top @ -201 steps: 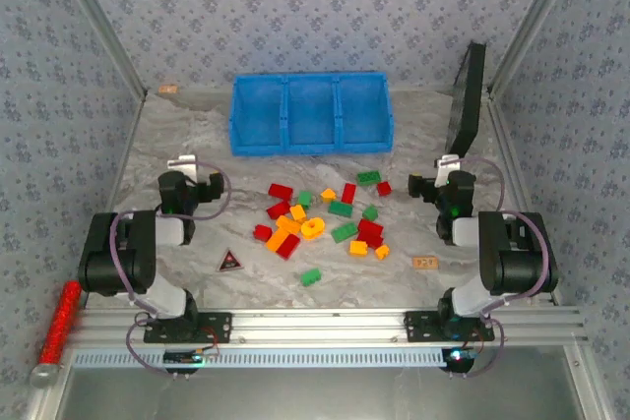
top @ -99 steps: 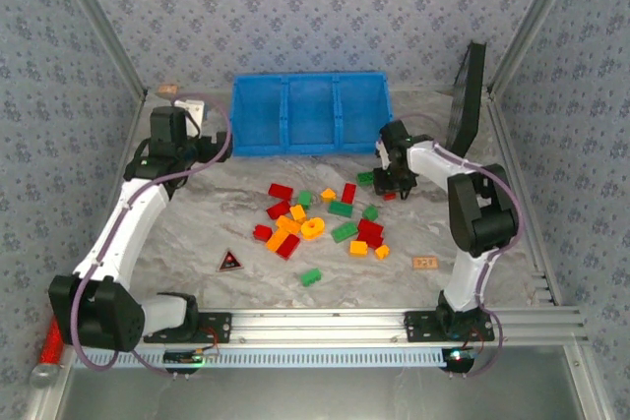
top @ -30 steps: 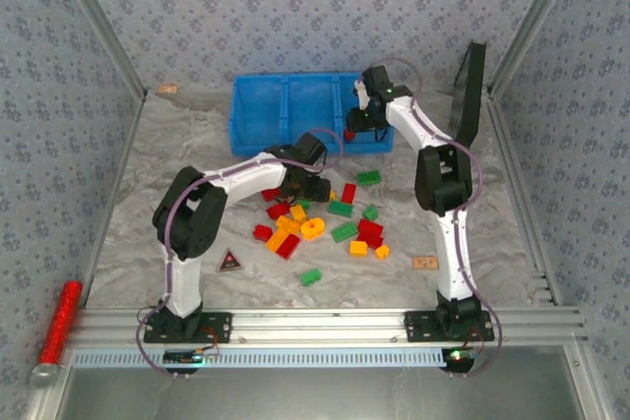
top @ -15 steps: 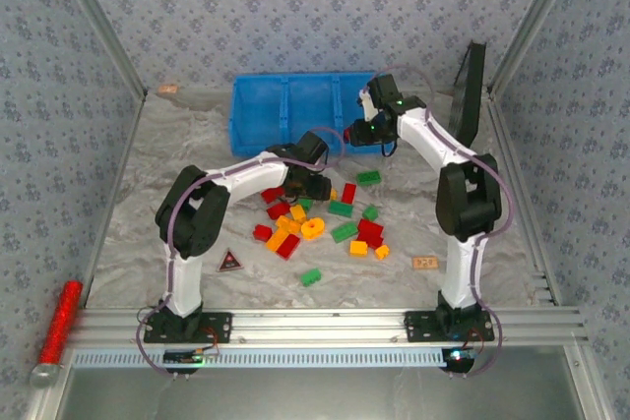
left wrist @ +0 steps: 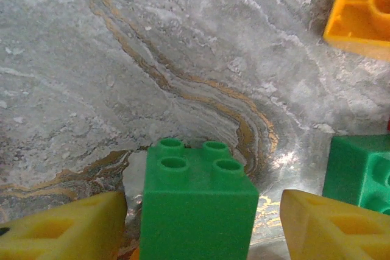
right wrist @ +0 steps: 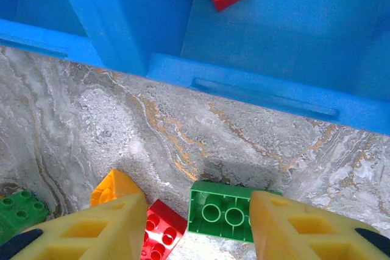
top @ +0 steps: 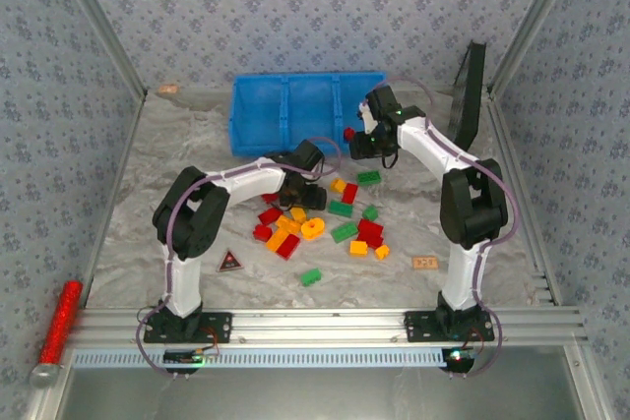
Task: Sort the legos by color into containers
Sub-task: Pick up the lego from the center of the table.
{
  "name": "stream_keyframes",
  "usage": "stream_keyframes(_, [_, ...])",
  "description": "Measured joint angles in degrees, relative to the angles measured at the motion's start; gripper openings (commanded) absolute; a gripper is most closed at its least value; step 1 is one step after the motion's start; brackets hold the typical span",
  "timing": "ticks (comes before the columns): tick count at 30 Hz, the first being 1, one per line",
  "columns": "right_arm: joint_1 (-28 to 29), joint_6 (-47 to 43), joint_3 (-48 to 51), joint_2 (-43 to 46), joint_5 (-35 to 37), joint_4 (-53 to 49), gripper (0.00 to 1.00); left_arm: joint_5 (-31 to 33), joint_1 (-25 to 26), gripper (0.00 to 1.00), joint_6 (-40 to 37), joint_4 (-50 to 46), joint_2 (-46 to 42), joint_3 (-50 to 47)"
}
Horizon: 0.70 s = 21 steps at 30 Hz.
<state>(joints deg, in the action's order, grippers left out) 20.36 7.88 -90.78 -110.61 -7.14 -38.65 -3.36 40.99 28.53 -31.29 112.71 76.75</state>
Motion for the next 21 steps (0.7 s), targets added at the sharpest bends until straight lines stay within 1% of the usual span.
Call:
stream_keyframes(2, [0.3, 0.1, 0.0, 0.0, 0.0, 0.0, 0.50, 0.0, 0.0, 0.64, 0.0, 0.0, 0.0, 0.0])
stream_keyframes(8, [1.8, 0.3, -1.2, -0.1, -1.1, -0.5, 0.52, 0.6, -0.2, 0.43, -0.3, -0.4, 0.0, 0.0])
stream_keyframes(12, [3.7, 0.4, -2.1, -0.1, -2.4, -1.0, 0.54, 0.1, -0.1, 0.33, -0.5, -0.5, 0.0, -0.2])
stream_keyframes(17, [6.4, -0.5, -1.1, -0.3, -4.4, -1.1, 0.60, -0.8, -0.7, 0.27, -0.8, -0.3, -0.3, -0.5])
stream_keyframes(21, [8.5, -4.5, 2.5, -1.0, -5.0, -0.1, 0.62, -3.2, -2.8, 0.25, -0.8, -0.8, -2.4, -2.4])
